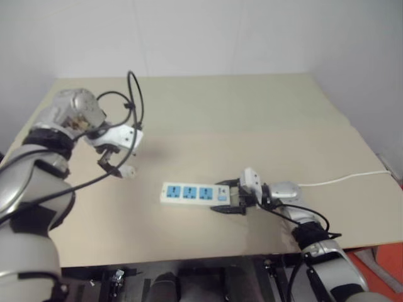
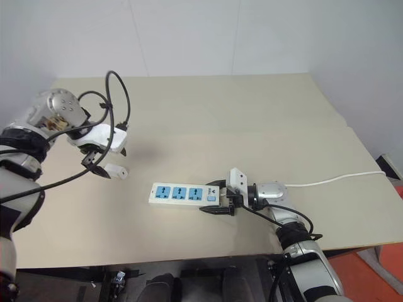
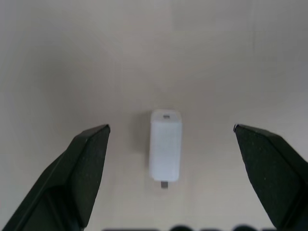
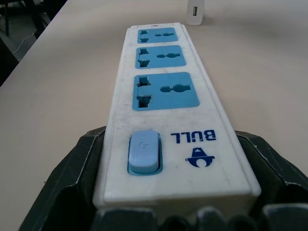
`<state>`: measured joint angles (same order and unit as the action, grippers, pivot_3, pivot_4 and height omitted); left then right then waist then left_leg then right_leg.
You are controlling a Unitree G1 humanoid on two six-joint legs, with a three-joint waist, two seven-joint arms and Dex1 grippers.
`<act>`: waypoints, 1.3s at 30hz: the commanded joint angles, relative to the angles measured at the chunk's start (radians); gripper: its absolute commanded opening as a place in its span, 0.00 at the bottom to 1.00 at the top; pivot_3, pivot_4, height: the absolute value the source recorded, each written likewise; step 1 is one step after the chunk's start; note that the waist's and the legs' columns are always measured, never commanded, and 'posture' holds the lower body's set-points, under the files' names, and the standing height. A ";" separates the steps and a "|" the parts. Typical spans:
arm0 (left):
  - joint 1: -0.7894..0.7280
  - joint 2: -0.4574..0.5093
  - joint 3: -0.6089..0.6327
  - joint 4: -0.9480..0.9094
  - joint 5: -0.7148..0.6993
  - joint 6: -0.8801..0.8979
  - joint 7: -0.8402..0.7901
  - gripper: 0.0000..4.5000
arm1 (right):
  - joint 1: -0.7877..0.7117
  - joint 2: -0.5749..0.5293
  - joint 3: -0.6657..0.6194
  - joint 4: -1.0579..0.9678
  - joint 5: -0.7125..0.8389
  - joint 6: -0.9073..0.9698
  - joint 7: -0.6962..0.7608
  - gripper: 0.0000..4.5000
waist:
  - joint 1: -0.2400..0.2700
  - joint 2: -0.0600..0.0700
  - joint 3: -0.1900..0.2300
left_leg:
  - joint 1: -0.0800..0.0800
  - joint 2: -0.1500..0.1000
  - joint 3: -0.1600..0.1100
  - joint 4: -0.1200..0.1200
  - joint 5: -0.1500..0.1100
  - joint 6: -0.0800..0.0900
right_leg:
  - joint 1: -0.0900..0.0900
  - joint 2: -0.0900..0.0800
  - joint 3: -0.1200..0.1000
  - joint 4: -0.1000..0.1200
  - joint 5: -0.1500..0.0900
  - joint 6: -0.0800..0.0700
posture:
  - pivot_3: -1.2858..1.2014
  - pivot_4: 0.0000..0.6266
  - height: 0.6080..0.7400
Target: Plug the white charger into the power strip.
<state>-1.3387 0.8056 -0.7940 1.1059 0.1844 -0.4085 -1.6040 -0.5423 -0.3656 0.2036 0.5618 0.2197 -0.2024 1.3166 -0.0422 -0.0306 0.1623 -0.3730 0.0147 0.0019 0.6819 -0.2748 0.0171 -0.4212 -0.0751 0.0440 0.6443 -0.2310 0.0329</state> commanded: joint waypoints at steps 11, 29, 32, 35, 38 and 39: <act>0.016 -0.099 0.051 0.123 0.288 -0.035 0.235 1.00 | 0.042 0.002 0.006 -0.045 -0.022 0.050 -0.037 0.77 | -0.001 0.000 0.000 | -0.001 0.000 -0.001 0.000 0.000 0.000 | 0.000 0.000 0.000 0.000 0.000 0.000 | 0.52 0.24 1.00; 0.054 -0.156 0.097 0.131 0.376 -0.056 0.215 0.81 | 0.073 0.006 0.002 -0.097 -0.016 0.077 -0.065 0.77 | -0.002 0.000 0.000 | -0.001 0.000 -0.001 0.000 0.000 0.000 | -0.001 0.000 -0.001 0.001 0.000 0.000 | 0.52 0.24 1.00; 0.056 -0.157 0.110 0.129 0.375 -0.059 0.205 0.61 | 0.077 0.005 0.005 -0.099 -0.017 0.076 -0.061 0.77 | -0.001 0.000 0.000 | -0.001 0.000 -0.001 0.000 0.000 0.000 | 0.000 0.000 -0.001 0.001 0.000 0.000 | 0.52 0.24 1.00; 0.057 -0.157 0.123 0.125 0.374 -0.060 0.199 0.40 | 0.082 0.005 0.011 -0.105 -0.018 0.077 -0.053 0.77 | -0.001 0.000 0.000 | -0.001 0.000 -0.001 0.000 0.000 0.000 | 0.000 0.000 -0.001 0.001 0.000 0.000 | 0.52 0.24 1.00; 0.059 -0.154 0.134 0.122 0.372 -0.063 0.190 0.23 | 0.085 0.008 0.016 -0.110 -0.019 0.078 -0.050 0.77 | -0.001 0.000 0.000 | -0.001 0.000 -0.001 0.000 0.000 0.000 | 0.000 0.000 -0.001 0.002 0.000 0.000 | 0.52 0.24 1.00; 0.060 -0.152 0.141 0.121 0.367 -0.065 0.182 0.23 | 0.087 0.009 0.019 -0.111 -0.019 0.077 -0.048 0.77 | -0.001 0.000 0.000 | -0.001 0.000 -0.001 0.000 0.000 0.000 | 0.000 0.000 -0.001 0.002 0.000 0.000 | 0.52 0.24 1.00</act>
<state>-1.2842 0.6490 -0.6752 1.2316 0.5529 -0.4593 -1.4119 -0.4775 -0.3623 0.1949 0.4566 0.2175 -0.1414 1.2602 -0.0430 -0.0310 0.1625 -0.3739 0.0146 0.0007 0.6818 -0.2749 0.0172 -0.4214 -0.0753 0.0433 0.6463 -0.2311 0.0333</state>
